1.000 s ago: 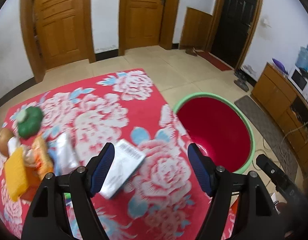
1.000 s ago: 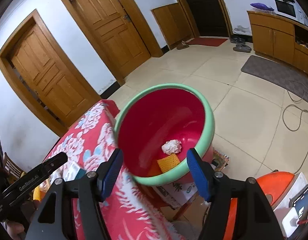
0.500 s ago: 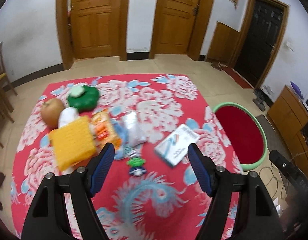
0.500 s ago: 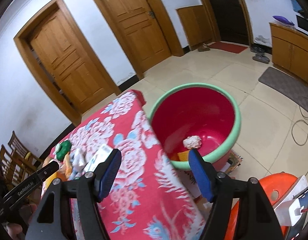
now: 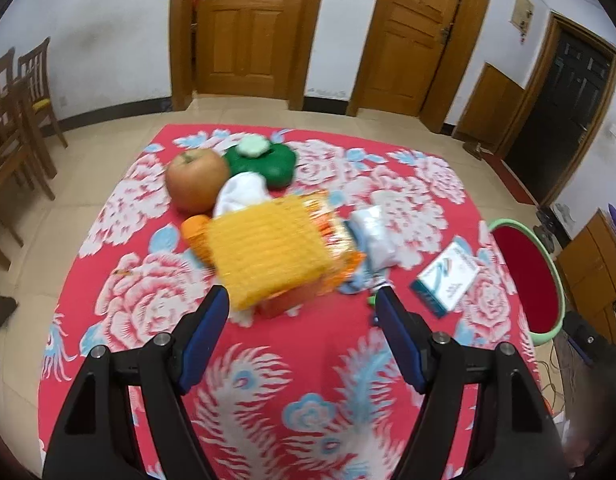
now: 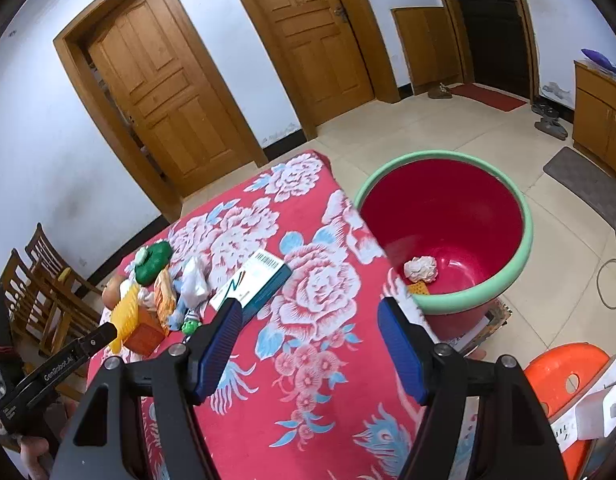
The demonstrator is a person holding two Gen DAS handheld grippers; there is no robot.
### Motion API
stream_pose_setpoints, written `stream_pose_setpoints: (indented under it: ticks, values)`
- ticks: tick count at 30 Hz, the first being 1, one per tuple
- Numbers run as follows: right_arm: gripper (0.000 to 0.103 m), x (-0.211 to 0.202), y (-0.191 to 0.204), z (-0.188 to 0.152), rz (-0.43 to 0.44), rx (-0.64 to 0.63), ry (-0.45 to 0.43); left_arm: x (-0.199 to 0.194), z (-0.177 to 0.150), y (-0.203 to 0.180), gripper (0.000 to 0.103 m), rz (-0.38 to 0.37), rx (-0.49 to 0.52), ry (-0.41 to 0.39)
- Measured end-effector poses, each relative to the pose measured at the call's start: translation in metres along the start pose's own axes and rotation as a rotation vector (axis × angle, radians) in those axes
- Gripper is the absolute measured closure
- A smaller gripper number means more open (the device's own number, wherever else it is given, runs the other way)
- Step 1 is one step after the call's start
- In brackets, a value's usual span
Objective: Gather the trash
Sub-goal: 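Move both empty grippers back over the table, then grasp the yellow foam net with the left gripper while the right gripper grasps the medicine box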
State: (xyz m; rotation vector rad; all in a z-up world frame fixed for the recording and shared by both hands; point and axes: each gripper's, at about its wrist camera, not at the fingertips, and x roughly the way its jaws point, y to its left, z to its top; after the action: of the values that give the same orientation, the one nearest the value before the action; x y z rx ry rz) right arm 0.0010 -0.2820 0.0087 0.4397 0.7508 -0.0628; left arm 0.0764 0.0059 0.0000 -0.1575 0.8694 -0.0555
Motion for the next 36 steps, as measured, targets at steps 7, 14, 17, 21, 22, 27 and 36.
stream_pose_setpoints:
  ticks: [7,14,17,21,22,27,36]
  values:
    - [0.030,0.012,0.016,-0.005,0.000,-0.032,0.028,0.007,-0.001,0.031,0.028,0.040,-0.051,0.001]
    - [0.030,0.024,0.026,-0.012,-0.002,-0.053,0.062,0.022,0.000,0.047,0.028,0.038,-0.080,0.019]
    - [0.030,0.029,0.030,-0.013,0.002,-0.059,0.073,0.027,0.003,0.048,0.028,0.006,-0.080,0.018]
    - [0.030,0.038,0.035,-0.014,0.001,-0.079,0.087,0.035,0.011,0.044,0.028,-0.033,-0.083,0.022]
    - [0.030,0.040,0.037,-0.013,0.002,-0.086,0.089,0.037,0.012,0.044,0.028,-0.031,-0.083,0.024]
    - [0.030,0.055,0.045,-0.007,0.002,-0.119,0.108,0.048,0.017,0.044,0.028,-0.006,-0.095,0.041]
    - [0.023,0.090,0.061,0.007,0.000,-0.103,0.148,0.045,0.024,0.051,0.028,-0.076,-0.130,0.007]
